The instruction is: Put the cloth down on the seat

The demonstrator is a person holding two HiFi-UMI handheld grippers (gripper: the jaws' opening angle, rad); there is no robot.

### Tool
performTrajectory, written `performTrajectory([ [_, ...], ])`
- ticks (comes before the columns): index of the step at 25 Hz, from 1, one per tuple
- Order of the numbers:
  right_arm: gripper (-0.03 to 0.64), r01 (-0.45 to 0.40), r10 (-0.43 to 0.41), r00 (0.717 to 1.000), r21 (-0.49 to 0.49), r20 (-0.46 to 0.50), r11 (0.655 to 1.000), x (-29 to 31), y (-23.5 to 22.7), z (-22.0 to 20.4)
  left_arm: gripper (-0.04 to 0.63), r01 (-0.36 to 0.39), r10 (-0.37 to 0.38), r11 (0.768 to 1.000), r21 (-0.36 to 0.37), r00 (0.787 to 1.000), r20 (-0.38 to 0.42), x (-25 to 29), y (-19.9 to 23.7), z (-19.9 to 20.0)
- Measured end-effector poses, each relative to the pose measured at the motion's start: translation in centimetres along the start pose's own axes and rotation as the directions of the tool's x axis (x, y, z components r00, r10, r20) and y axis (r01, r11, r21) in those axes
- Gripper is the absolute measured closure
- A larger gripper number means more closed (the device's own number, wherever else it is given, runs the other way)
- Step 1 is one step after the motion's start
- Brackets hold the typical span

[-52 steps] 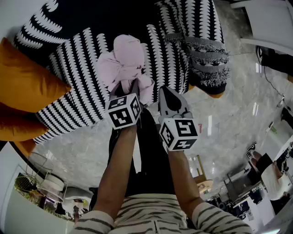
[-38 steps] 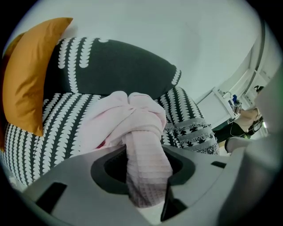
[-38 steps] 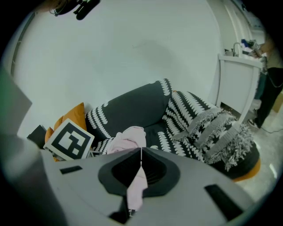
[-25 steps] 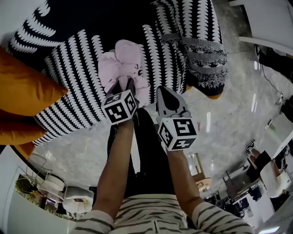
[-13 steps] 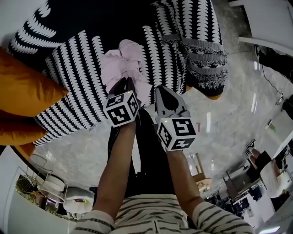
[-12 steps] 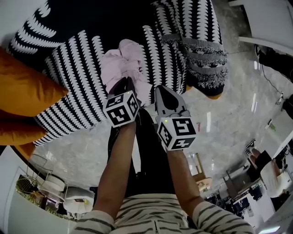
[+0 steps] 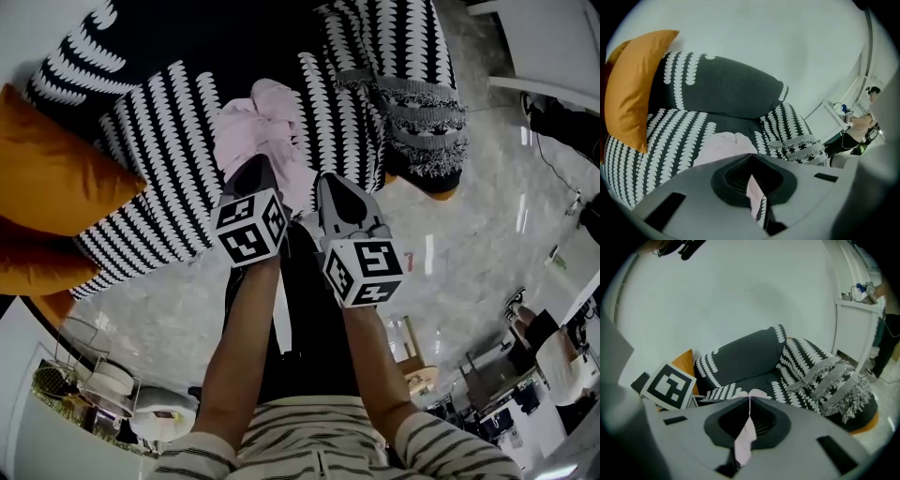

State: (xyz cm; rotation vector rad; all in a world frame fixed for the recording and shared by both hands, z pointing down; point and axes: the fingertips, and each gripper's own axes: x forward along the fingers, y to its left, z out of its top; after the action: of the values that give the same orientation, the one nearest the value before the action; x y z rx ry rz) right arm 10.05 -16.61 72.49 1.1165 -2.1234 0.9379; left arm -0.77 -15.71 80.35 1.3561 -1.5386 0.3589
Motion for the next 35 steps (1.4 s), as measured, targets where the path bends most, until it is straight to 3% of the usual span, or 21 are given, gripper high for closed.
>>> performTrajectory([
  [11,0.603,-0.032,0.031,0.995,0.01,0.099,0.999,-2.4,3.5,3.1,0.591,0.04,-0.045,0.998,0.057,0.994,0.098,-4.5,-1.2,3.5],
  [16,0.603,-0.035,0.033,0.988,0.008,0.151,0.999,-4.2,5.0,4.8,0.591,0.089,-0.106,0.991,0.102,0.978,0.178,-7.4,-2.0,5.3],
  [24,0.603,-0.022,0.024,0.98,-0.013,0.196,1.0,-6.7,7.0,6.4,0.591,0.128,-0.149,0.987,0.099,0.957,0.25,-12.4,-2.7,8.0],
  [35,0.603,-0.031,0.047,0.962,-0.066,0.269,0.997,-10.6,10.5,10.2,0.591,0.117,-0.168,0.979,0.168,0.93,0.327,-18.6,-5.1,11.4],
])
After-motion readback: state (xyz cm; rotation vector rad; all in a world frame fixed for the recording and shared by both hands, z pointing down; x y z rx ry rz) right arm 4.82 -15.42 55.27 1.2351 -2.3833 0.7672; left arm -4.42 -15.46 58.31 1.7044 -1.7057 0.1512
